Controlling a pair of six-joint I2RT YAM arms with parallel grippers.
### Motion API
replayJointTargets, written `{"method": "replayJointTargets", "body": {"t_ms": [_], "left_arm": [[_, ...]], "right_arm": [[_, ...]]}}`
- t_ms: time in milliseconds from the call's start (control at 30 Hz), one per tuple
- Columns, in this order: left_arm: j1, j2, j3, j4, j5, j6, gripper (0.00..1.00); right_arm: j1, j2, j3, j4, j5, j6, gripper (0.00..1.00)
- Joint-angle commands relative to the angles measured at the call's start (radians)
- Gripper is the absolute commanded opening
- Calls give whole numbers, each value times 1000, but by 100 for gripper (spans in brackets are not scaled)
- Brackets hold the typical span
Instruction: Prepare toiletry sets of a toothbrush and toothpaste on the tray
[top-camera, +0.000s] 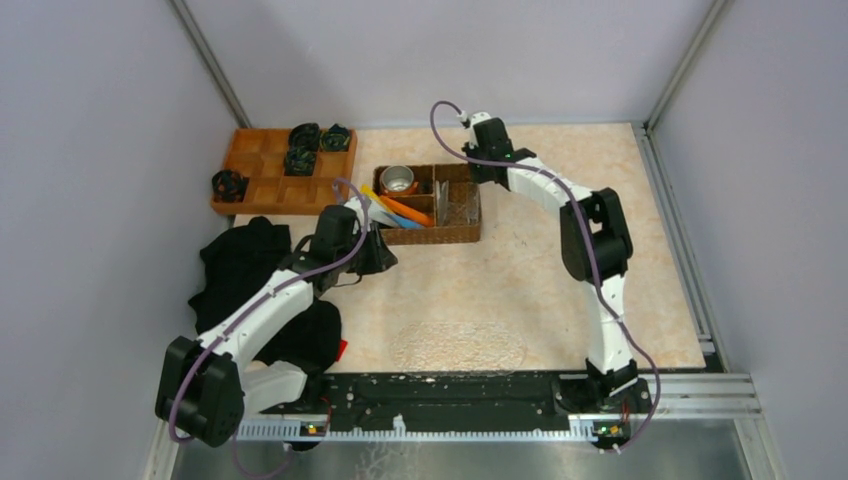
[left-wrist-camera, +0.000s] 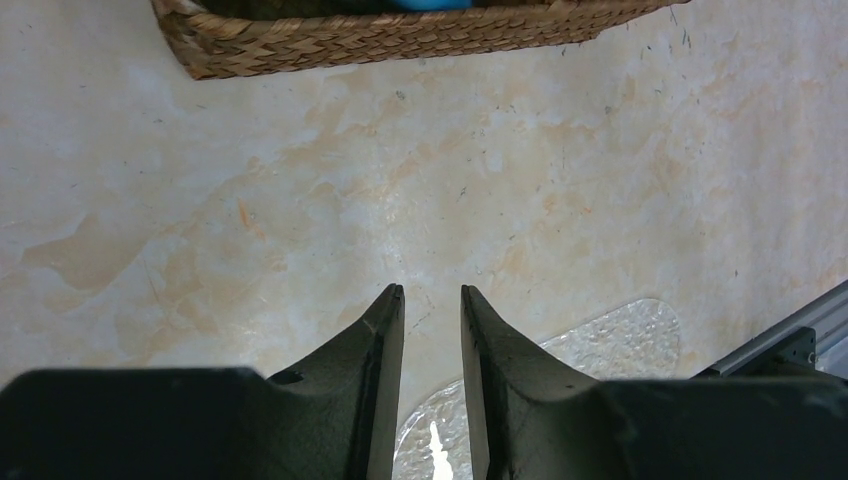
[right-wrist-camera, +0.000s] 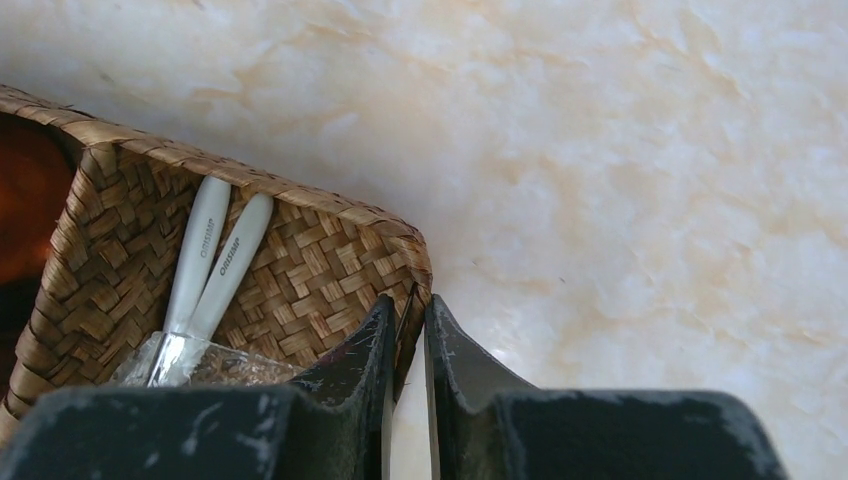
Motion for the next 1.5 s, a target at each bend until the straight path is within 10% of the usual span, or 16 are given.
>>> {"method": "replayJointTargets", "body": {"t_ms": [0,267,600,700,933,967,1067,1200,1467], "left_arm": [[-11,-24,16,-23,3,4,34],[-31,-1,40,-33,-2,2,33],[-54,-45,119,-91,-89,44,71],[-55,-72,167,-140,-94,64,96],[-54,-137,146,-196,63,63,99],[-54,-146,141,-209,85,55,99],[-55,-195,107,-220,155,44,72],[-76,-235,21,-248,223,12,36],[-368,-176,-69,-177,125,-199,37]], "right_arm": [[-87,-46,-140,-45,86,-109,9],[-179,-148,-262,28,3,-146,16],[-152,-291,-291,89,-43,-55,95],[-125,-444,-343,58,117,-34,99],[-109,-954,-727,85,173,221,99],[-114,-1011,-758,61,128,242,89],[-115,-1162,-833,-46,-60,346,2],[-19,-1270,-975,-153,-180,470,0],[336,-1388,-1263,-123,-44,689,0]]}}
